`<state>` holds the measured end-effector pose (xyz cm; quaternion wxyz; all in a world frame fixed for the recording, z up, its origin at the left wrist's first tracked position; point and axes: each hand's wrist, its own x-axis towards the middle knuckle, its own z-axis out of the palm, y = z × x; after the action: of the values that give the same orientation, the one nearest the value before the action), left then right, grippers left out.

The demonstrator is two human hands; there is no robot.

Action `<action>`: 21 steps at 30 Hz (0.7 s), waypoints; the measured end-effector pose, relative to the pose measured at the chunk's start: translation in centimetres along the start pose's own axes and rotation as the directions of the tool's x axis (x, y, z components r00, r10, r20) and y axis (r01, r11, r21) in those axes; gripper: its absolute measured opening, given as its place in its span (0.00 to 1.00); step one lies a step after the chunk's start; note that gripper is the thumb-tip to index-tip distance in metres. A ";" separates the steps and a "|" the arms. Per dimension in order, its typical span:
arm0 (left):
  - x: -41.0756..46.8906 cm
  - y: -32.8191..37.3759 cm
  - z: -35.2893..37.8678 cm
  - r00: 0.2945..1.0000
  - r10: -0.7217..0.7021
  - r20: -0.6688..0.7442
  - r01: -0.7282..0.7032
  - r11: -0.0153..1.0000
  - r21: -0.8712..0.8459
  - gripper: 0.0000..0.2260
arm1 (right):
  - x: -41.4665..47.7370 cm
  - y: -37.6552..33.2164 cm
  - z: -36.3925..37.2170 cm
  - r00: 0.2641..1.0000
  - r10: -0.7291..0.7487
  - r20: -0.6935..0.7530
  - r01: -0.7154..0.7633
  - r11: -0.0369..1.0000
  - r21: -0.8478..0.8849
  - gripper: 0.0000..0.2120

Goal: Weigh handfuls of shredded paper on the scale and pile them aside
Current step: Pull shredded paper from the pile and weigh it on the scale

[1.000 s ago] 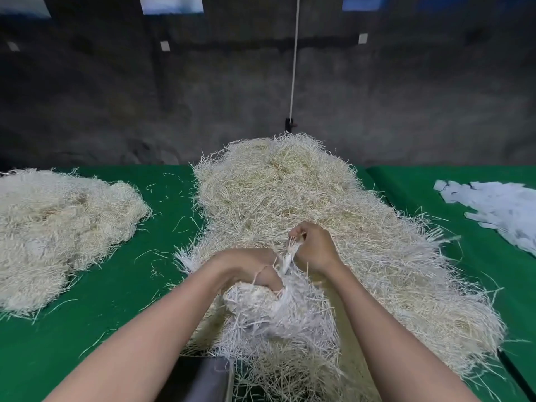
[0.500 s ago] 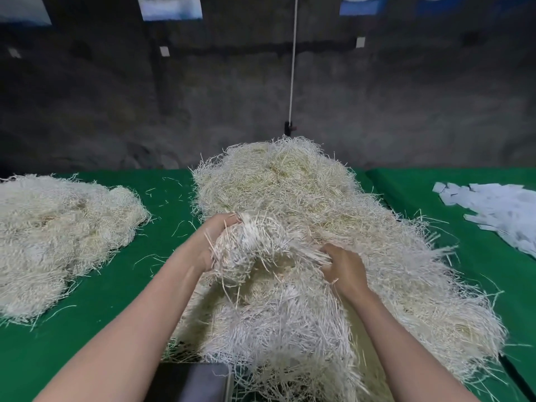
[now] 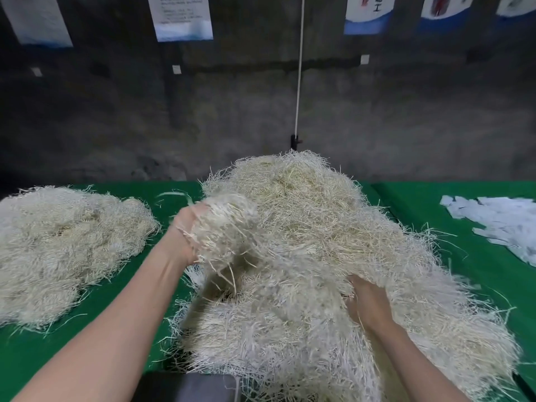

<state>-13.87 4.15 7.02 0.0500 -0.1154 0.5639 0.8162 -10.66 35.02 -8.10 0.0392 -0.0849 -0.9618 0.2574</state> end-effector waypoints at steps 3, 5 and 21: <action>-0.2 -0.8 1.3 0.999 -0.036 0.038 0.031 0.992 0.121 0.16 | 0.0 -4.2 -2.4 0.992 -0.122 0.027 0.117 0.982 0.146 0.30; -0.2 -1.1 1.5 0.996 -0.033 0.079 0.019 0.985 0.173 0.19 | 0.2 -7.0 -4.9 0.970 -0.224 0.094 0.210 0.968 0.137 0.44; 1.6 -4.6 2.1 0.805 0.526 0.275 -0.407 0.151 0.901 0.06 | -2.6 -13.5 -2.0 0.903 -0.430 -0.004 0.314 0.653 0.689 0.12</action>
<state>-14.76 7.68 3.20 -0.1765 0.0728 0.9336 0.3032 -9.81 24.02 0.31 0.0420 0.1552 -0.7984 0.5803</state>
